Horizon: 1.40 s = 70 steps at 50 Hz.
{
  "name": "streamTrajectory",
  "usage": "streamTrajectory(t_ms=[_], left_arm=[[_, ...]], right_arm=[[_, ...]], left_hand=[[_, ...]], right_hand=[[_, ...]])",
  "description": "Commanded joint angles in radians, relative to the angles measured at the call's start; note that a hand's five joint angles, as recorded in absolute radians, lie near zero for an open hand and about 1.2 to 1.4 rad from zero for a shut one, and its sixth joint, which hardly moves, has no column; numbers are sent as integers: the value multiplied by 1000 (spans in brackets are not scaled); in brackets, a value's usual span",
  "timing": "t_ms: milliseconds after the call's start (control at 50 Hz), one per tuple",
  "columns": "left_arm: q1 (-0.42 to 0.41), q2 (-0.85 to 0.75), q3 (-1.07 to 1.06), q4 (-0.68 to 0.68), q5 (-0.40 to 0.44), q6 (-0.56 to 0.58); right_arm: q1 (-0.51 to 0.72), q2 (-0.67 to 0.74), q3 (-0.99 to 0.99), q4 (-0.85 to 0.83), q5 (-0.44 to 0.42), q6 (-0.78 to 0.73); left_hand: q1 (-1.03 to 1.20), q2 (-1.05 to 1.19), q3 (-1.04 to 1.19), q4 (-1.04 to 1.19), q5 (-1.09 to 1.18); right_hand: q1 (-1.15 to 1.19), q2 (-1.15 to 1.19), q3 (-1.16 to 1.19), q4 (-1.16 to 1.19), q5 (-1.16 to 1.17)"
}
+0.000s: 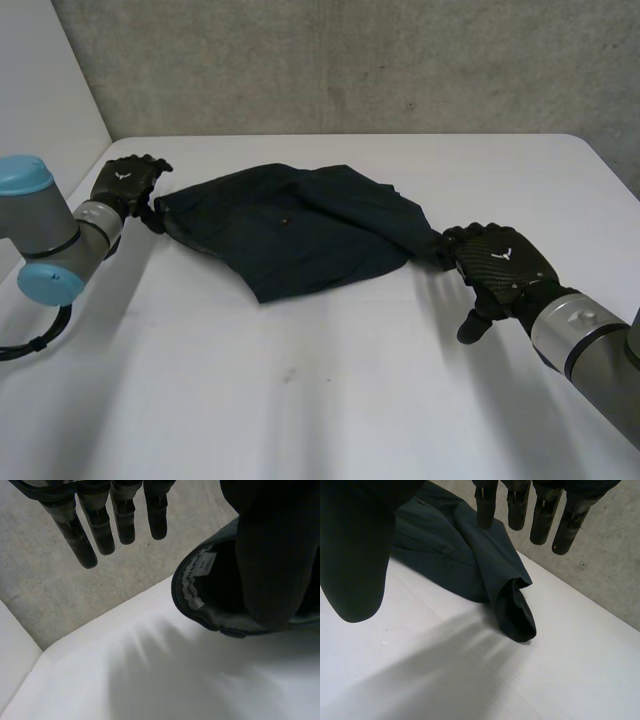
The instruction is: Fold the shorts.
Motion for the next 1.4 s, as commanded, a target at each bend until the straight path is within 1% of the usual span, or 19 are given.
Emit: streamTrajectory(t_ms=[20, 220, 280, 300, 360, 460, 520, 620, 720, 780, 900, 940, 1060, 1100, 1120, 1140, 1240, 1300, 1400], left_arm=[[7, -81, 107, 0, 38, -117], [-5, -158, 188, -2, 84, -168], [-8, -178, 213, -8, 86, -168], [-8, -181, 229, -9, 74, -169], [-10, -178, 242, -9, 17, -171], [15, -99, 246, 15, -281, -127], [36, -10, 228, 47, -310, -101], [12, 127, 176, 80, -281, -94], [-108, 279, 145, 84, -229, -97], [-185, 300, 128, 84, -204, -97], [-431, 305, 65, 81, -169, -94], [-545, 294, 29, 84, -163, -93], [-744, 183, 13, 86, -167, -84], [-783, 158, 13, 84, -167, -76], [-812, 141, 12, 72, -169, -58], [-823, 136, 6, 67, -170, -42], [-860, 153, -45, 44, -179, 79], [-860, 205, -94, 17, -181, 156], [-829, 328, -209, -55, -183, 199]], right_arm=[[0, 17, -6, -1, 0, -2], [-2, 56, -13, -1, 2, -42], [-2, 57, -13, -1, 0, -48], [-2, 59, -13, -1, 2, -48], [-3, 59, -13, -1, 2, -48], [-5, 56, -10, -1, 0, -48], [-5, 51, -9, 1, 0, -48], [3, 47, -4, 1, 0, -48], [1, 39, 2, 2, 2, -48], [0, 25, 3, 2, 2, -48], [-9, -9, 7, 1, 17, -45], [-14, -22, 5, -1, 46, -33], [-71, -44, 5, -56, 172, -30], [-81, -52, 5, -79, 213, -31], [-85, -53, 5, -82, 221, -31], [-91, -56, 3, -84, 232, -31], [-127, -59, -9, -79, 231, -30], [-129, -62, -13, -73, 214, -28], [-126, -85, -12, -32, 117, -19]], left_hand=[[157, 153, 155, 153, 153], [330, 326, 329, 327, 326], [707, 703, 706, 704, 703], [1083, 1079, 1082, 1080, 1079], [1087, 1083, 1086, 1084, 1083], [1087, 1083, 1086, 1084, 1083], [1087, 1083, 1086, 1084, 1083], [1087, 1083, 1086, 1084, 1083], [1087, 1083, 1086, 1084, 1083], [1087, 1083, 1086, 1084, 1083], [1087, 1083, 1086, 1084, 1083], [1087, 1083, 1086, 1084, 1083], [1087, 1083, 1086, 1084, 1083], [729, 725, 727, 725, 725], [253, 249, 251, 249, 249], [138, 133, 136, 134, 134], [-95, -99, -97, -98, -99], [-119, -123, -120, -122, -123], [-119, -123, -120, -122, -123]], right_hand=[[-28, -50, -36, -60, -70], [-28, -50, -36, -60, -70], [-28, -50, -36, -60, -70], [-28, -50, -36, -60, -70], [-28, -50, -36, -60, -70], [-28, -50, -36, -60, -70], [-28, -50, -36, -60, -70], [-28, -50, -36, -60, -70], [-28, -50, -36, -60, -70], [-28, -50, -36, -60, -70], [-28, -50, -36, -60, -70], [-28, -50, -36, -60, -70], [-28, -50, -36, -60, -70], [-28, -50, -36, -60, -70], [-28, -50, -36, -60, -70], [-28, -50, -36, -60, -70], [-28, -50, -36, -60, -70], [-28, -50, -36, -60, -70], [-28, -50, -36, -60, -70]])
